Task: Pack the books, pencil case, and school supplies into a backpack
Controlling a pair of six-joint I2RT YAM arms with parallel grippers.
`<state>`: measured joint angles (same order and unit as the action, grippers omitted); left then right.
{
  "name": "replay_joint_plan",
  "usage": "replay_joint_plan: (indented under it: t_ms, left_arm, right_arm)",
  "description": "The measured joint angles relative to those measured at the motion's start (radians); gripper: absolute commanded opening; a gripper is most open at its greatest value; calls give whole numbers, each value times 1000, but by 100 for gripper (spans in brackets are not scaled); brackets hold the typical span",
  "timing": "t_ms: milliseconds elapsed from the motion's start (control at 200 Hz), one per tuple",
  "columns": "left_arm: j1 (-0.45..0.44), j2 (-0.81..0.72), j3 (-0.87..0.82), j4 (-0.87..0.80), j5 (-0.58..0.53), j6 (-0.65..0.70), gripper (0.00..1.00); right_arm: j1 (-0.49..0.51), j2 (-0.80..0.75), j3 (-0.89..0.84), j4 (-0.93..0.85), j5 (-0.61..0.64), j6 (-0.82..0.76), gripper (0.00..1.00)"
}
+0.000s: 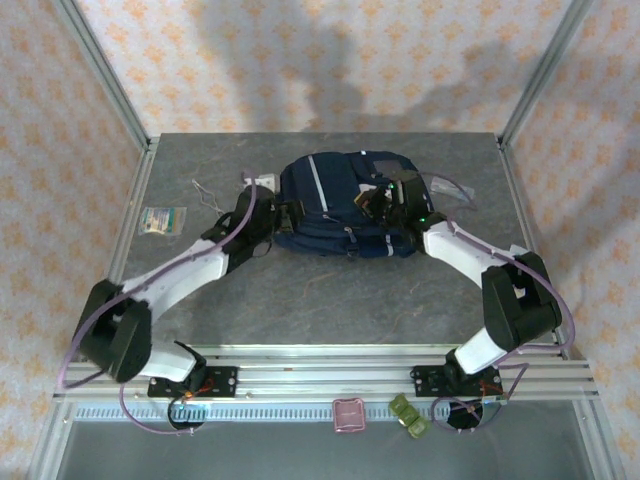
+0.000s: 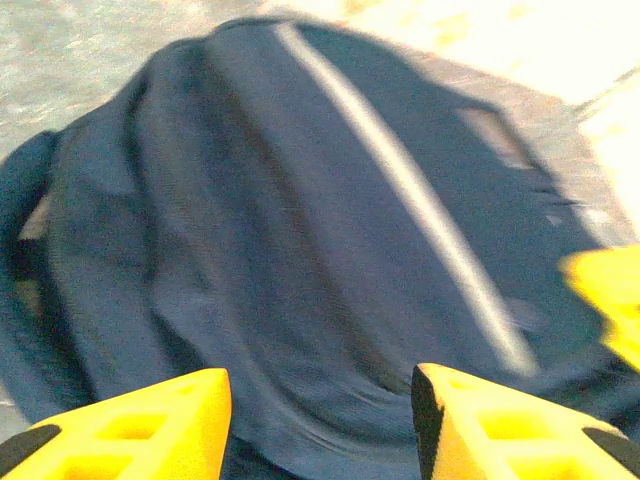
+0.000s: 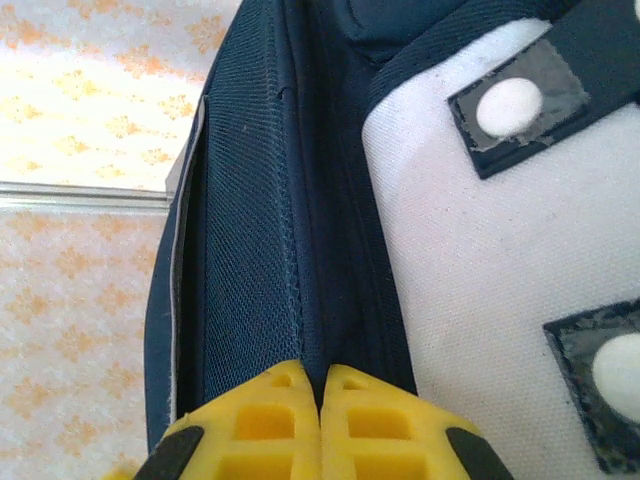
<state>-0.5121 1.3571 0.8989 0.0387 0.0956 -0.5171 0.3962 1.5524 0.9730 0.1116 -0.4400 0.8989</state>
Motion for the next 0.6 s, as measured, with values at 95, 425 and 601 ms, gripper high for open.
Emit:
replay_joint_plan:
  t_ms: [95,425,601]
  left_arm:
    - [-70,-63,-11,45,-21,-21,52]
    - [-225,129,44,68,-175,-34,54]
    - [-241,224,132,54,-229,-32,55]
  right_arm:
    - [0,-1,11,-7,7,34,0]
    - [7,-1,27,-18,15,71,0]
    - [12,-2,27,-17,18,78,0]
